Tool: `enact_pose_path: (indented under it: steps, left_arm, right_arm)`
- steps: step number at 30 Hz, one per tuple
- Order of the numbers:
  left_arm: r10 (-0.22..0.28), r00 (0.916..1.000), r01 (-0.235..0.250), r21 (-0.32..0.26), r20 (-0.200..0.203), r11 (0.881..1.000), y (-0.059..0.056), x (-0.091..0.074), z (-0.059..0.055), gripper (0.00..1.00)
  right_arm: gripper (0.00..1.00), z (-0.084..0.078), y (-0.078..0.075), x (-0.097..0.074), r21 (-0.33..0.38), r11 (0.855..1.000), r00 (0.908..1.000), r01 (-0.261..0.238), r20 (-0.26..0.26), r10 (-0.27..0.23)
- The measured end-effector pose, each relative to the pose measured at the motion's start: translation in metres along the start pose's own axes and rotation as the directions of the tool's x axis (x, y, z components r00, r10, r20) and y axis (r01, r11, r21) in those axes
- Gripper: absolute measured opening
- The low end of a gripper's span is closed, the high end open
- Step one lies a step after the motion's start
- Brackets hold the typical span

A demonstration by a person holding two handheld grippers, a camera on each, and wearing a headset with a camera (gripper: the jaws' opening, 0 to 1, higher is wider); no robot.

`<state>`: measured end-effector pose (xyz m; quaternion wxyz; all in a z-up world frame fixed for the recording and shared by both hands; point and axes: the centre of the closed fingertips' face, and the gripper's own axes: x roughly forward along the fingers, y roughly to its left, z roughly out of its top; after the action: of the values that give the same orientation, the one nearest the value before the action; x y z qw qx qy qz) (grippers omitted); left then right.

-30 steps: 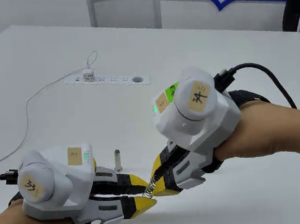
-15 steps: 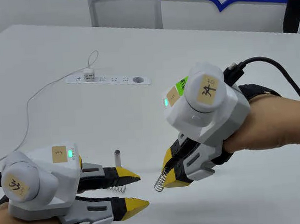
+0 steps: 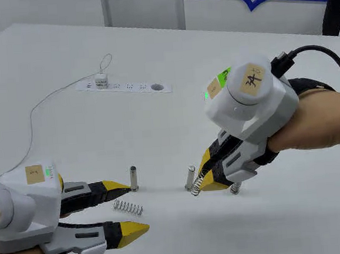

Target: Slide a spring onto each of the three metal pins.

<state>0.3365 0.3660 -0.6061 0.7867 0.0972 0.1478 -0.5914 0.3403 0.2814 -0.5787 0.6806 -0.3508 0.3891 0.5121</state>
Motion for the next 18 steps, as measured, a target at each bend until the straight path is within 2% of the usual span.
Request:
enact_pose_path:
  steps: [8,18]
  left_arm:
    - [0.051,0.9987,-0.051,-0.031,0.007,0.998,0.010,-0.009,-0.004,0.52]
    - [0.070,0.9975,-0.069,-0.037,0.008,0.997,0.011,-0.014,-0.005,0.57]
  right_arm:
    - [0.12,-0.003,-0.022,-0.007,0.007,0.999,0.9990,0.038,-0.022,-0.038]
    - [0.12,-0.002,-0.044,-0.004,-0.007,0.998,0.9965,0.058,-0.061,-0.058]
